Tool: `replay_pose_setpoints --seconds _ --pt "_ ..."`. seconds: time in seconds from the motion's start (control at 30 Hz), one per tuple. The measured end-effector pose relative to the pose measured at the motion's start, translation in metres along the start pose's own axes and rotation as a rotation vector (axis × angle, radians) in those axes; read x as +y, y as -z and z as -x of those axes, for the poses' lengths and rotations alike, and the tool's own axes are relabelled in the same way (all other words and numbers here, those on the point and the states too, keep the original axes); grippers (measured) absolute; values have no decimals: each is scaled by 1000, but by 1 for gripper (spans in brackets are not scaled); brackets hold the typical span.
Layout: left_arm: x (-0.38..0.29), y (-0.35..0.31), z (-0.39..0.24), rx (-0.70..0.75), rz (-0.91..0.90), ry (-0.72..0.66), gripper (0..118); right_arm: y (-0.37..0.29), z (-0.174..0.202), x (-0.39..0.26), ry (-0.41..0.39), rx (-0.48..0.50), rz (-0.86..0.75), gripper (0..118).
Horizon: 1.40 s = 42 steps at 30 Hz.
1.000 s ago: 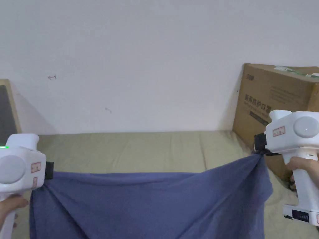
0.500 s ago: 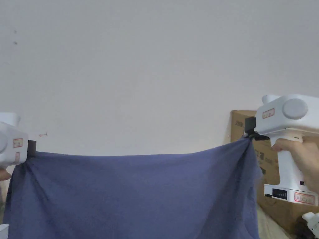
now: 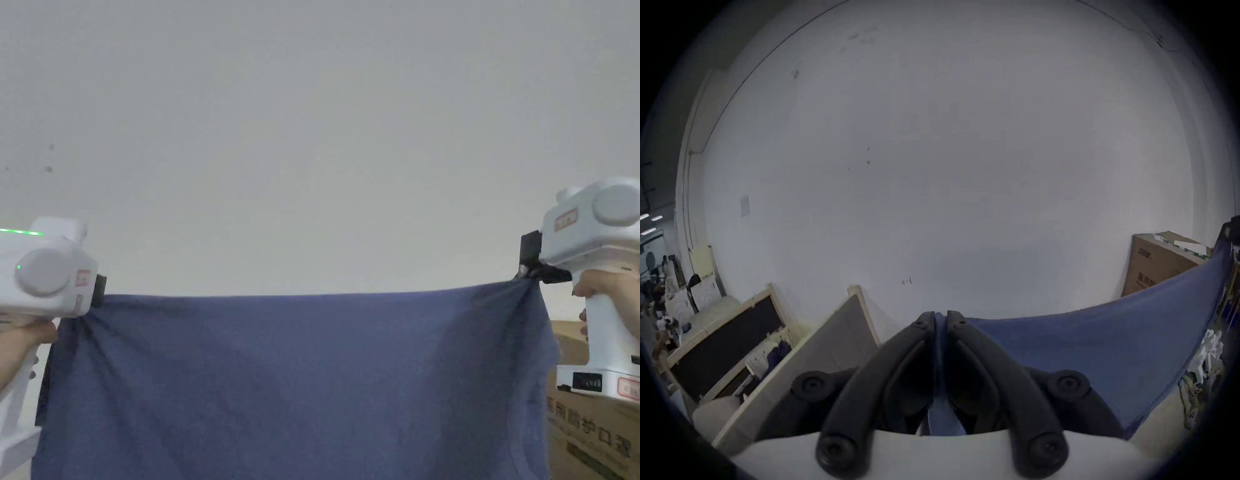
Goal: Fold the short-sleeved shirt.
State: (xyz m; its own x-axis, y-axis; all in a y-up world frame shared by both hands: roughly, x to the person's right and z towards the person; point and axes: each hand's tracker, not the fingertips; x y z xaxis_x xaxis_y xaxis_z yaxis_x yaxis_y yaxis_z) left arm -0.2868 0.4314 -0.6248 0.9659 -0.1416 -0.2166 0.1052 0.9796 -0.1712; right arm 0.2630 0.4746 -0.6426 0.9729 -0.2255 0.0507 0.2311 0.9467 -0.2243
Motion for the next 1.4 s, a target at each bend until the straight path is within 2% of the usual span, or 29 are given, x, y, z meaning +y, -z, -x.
replay_pose_setpoints --seconds 0.1,0.13,0.2,0.33,0.43,0.57,0.63,0.7,0.73,0.8,0.83,0.97,1.07,1.2,1.4 --pt "-7 19 3 -9 -30 -45 5 10 5 -7 -25 4 -4 5" --pt "-15 23 4 -1 -37 -50 5 16 7 -13 -64 -7 12 6" --pt "-39 31 2 -5 -39 -67 5 32 6 -32 -87 -10 32 6" --pt "-105 64 -10 5 77 18 5 79 -2 -88 -78 -33 161 6" --pt "-171 93 -22 -4 201 32 5 121 -7 -154 -105 -57 276 5" --pt "-271 121 -39 -21 371 44 5 178 -24 -253 -95 -82 473 6" --pt "-322 134 -46 -26 470 29 5 199 -36 -307 -74 -104 591 6" --pt "-363 140 -53 -10 534 54 5 212 -50 -352 7 -106 678 5" --pt "-383 141 -56 -10 568 68 5 224 -62 -374 18 -96 713 5" --pt "-414 141 -58 -14 632 65 5 230 -69 -409 -55 -145 766 6" --pt "-432 139 -57 -11 659 45 5 231 -73 -426 -64 -149 793 5" --pt "-466 119 -50 -12 711 5 5 213 -88 -462 -20 -132 832 6" --pt "-484 84 -39 -34 726 4 5 176 -95 -475 -46 -123 837 6" --pt "-493 22 -22 -86 726 -5 5 110 -108 -487 -13 -93 835 6" --pt "-494 -90 1 -103 704 -2 5 -16 -127 -520 -3 -78 849 6"
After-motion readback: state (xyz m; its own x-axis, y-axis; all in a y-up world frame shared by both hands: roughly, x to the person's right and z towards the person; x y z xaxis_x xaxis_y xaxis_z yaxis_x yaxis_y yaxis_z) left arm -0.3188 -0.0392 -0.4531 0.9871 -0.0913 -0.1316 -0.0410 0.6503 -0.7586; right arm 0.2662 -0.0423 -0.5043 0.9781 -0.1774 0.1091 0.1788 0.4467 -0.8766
